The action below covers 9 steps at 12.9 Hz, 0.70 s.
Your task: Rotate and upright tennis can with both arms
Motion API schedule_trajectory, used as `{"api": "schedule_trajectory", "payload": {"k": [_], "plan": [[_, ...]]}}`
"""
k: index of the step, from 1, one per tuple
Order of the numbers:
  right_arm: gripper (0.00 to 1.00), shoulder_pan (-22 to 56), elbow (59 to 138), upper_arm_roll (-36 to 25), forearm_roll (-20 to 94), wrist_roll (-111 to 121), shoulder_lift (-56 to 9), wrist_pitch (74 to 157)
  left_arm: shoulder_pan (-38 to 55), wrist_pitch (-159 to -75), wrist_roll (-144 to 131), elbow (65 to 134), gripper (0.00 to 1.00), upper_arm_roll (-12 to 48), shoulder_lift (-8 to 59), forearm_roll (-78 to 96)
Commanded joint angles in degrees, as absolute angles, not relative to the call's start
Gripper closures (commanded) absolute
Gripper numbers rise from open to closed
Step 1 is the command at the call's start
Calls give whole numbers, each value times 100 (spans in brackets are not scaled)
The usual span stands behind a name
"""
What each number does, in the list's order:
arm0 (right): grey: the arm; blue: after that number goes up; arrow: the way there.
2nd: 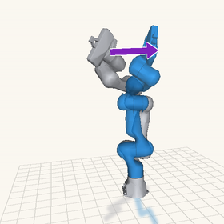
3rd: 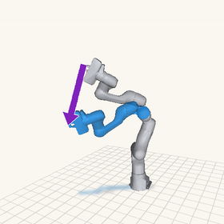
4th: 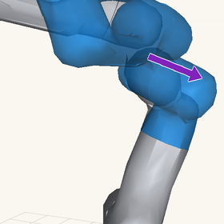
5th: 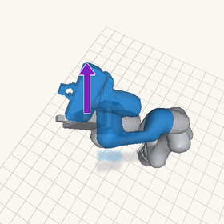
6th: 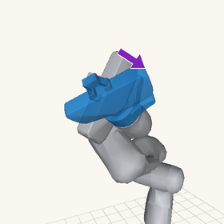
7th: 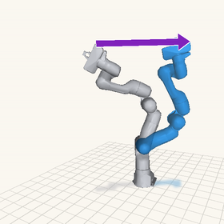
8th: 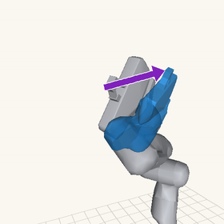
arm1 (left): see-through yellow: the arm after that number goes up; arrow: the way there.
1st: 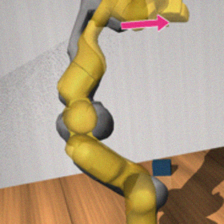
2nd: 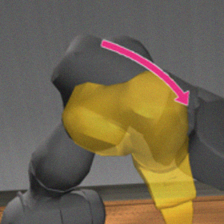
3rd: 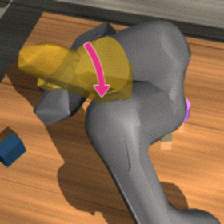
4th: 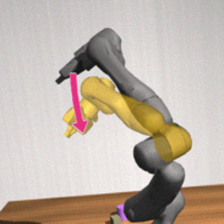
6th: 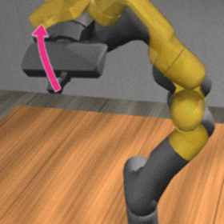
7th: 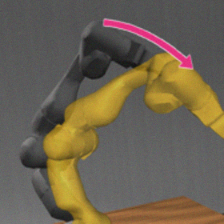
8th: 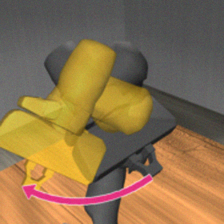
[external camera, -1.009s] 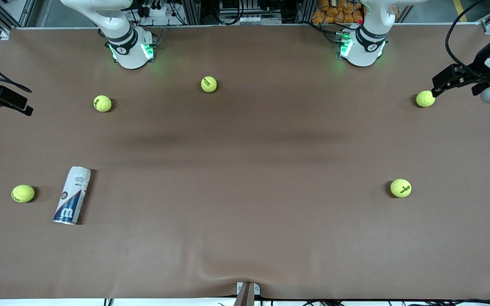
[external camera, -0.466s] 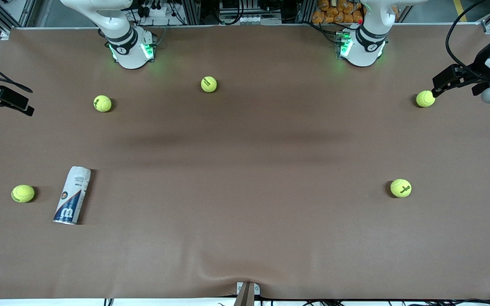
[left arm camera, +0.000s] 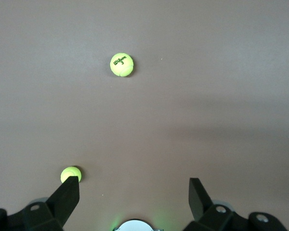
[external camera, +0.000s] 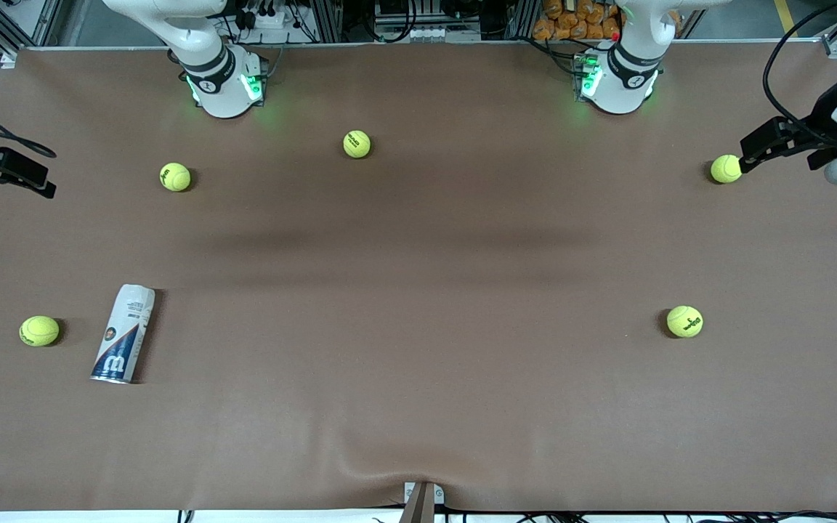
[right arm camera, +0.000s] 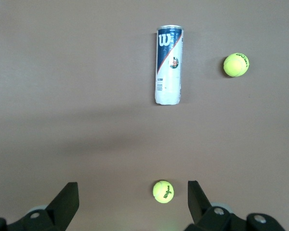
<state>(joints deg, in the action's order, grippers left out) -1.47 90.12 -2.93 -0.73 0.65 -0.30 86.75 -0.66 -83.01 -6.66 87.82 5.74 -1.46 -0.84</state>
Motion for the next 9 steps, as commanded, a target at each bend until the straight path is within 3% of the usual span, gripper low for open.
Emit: {"api": "schedule_trajectory", "payload": {"k": [1, 9], "plan": [[0, -131, 8939, -316, -211, 141, -359, 8736, -79, -8191, -571, 8569, 0, 598, -9, -44], [0, -272, 8886, -334, -343, 378, -1695, 9763, -97, -8191, -571, 8596, 0, 606, -35, 0]]}}
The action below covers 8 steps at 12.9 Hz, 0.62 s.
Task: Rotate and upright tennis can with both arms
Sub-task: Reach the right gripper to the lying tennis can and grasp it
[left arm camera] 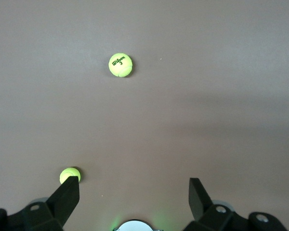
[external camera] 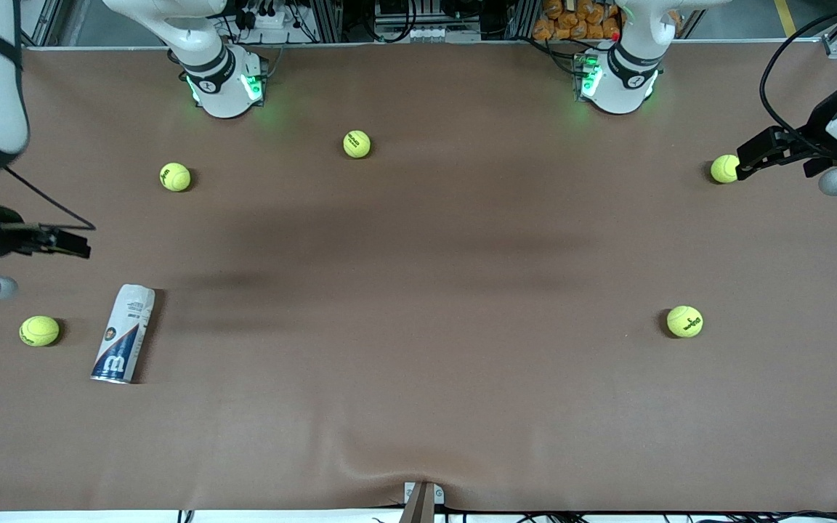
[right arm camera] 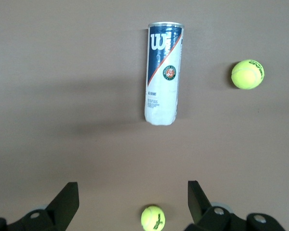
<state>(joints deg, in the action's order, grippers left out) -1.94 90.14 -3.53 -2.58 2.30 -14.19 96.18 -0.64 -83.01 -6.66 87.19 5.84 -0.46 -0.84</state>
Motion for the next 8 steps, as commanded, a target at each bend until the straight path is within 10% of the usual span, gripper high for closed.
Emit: {"api": "schedule_trajectory", "payload": {"k": [1, 8], "plan": [[0, -307, 8894, -334, -351, 387, -1896, 9956, -97, -8191, -571, 8587, 0, 606, -9, 0], [0, -703, 9035, -325, -299, 738, -3127, 11363, -105, -8209, -589, 8596, 0, 598, 0, -53]]}}
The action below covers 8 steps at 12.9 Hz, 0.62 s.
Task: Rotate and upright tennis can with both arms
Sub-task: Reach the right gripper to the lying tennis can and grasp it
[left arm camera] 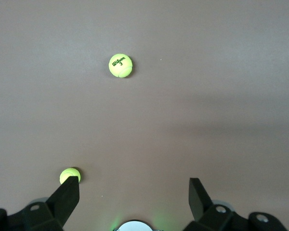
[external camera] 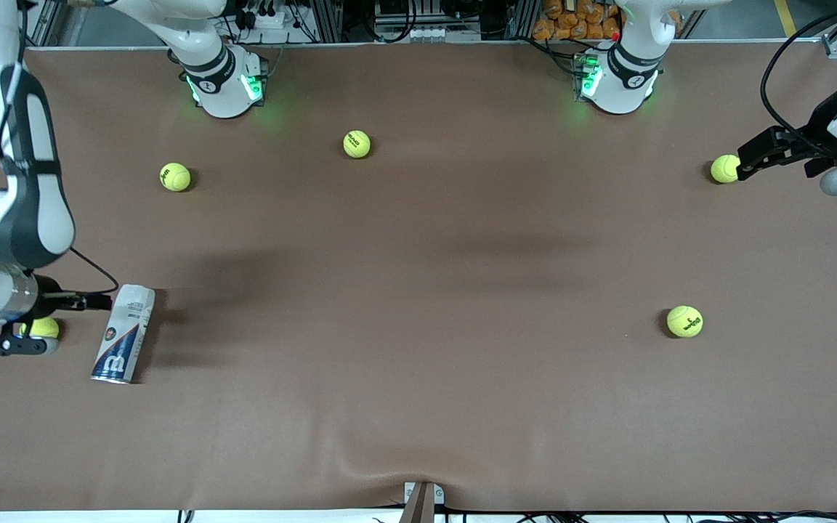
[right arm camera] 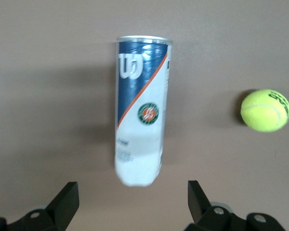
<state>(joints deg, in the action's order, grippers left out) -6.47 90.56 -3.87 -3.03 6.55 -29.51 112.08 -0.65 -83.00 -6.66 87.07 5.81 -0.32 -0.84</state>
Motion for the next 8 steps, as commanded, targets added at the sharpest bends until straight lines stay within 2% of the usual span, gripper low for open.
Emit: {"api": "schedule_trajectory", "payload": {"k": [1, 8], "plan": [[0, -712, 9035, -325, -290, 738, -3277, 11521, -114, -8183, -580, 8596, 0, 598, -17, -53], [0, -826, 9044, -308, -115, 738, -3945, 12330, -70, -8183, -589, 8648, 0, 598, 70, -62]]}}
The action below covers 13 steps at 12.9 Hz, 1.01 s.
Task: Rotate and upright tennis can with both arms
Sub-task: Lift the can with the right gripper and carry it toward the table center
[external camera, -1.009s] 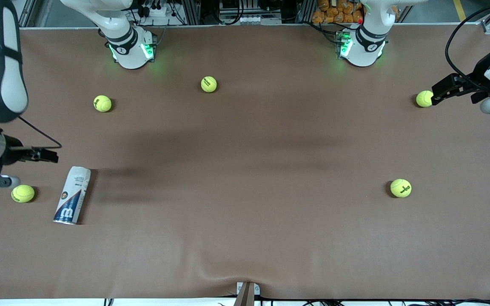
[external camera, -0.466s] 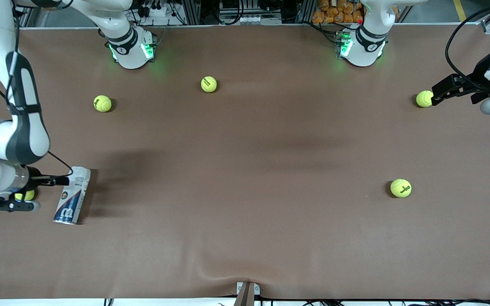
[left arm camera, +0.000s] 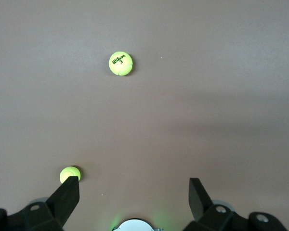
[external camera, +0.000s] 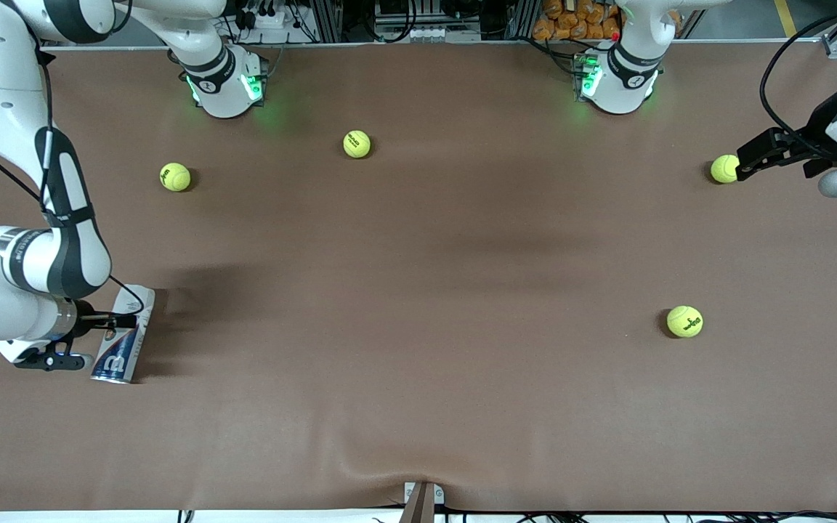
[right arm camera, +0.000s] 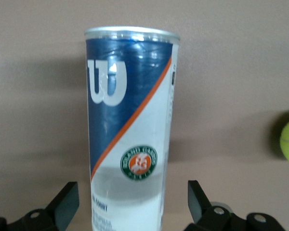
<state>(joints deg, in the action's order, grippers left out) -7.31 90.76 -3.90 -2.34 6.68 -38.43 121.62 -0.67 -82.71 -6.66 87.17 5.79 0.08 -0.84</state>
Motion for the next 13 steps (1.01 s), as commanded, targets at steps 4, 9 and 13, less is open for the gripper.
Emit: {"api": "schedule_trajectory", "payload": {"k": [4, 9, 13], "plan": [[0, -800, 9044, -308, -114, 738, -4139, 12630, -70, -8174, -589, 8648, 0, 598, 79, -62], [0, -809, 9044, -308, -114, 738, -4368, 12911, -97, -8174, -580, 8657, 0, 598, 79, -62], [67, -800, 9053, -316, -123, 756, -4386, 13061, -97, -8174, -580, 8657, 0, 598, 79, -62]]}}
